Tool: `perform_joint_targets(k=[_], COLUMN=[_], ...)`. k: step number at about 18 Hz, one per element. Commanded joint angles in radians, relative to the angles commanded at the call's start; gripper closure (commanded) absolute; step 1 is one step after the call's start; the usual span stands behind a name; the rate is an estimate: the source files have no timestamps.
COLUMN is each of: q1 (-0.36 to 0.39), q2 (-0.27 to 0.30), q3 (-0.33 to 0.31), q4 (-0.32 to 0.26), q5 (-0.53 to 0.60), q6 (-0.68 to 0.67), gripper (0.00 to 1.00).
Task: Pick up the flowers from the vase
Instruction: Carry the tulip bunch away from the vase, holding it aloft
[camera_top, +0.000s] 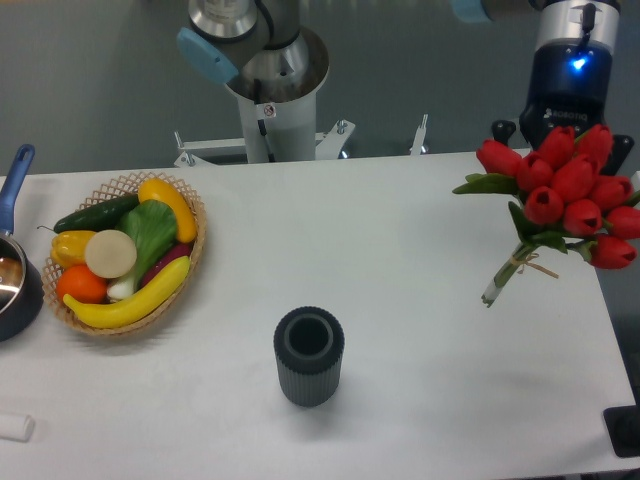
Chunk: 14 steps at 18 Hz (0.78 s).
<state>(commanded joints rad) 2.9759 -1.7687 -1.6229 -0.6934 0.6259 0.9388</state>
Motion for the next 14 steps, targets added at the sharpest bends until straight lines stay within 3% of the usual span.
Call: perform_joint_targets(k=[14], q1=[-0.005], q2=[-0.011], q3=[-0.022], q4=[0.002], q5=[0.006], q6=[0.002], gripper=[0.53])
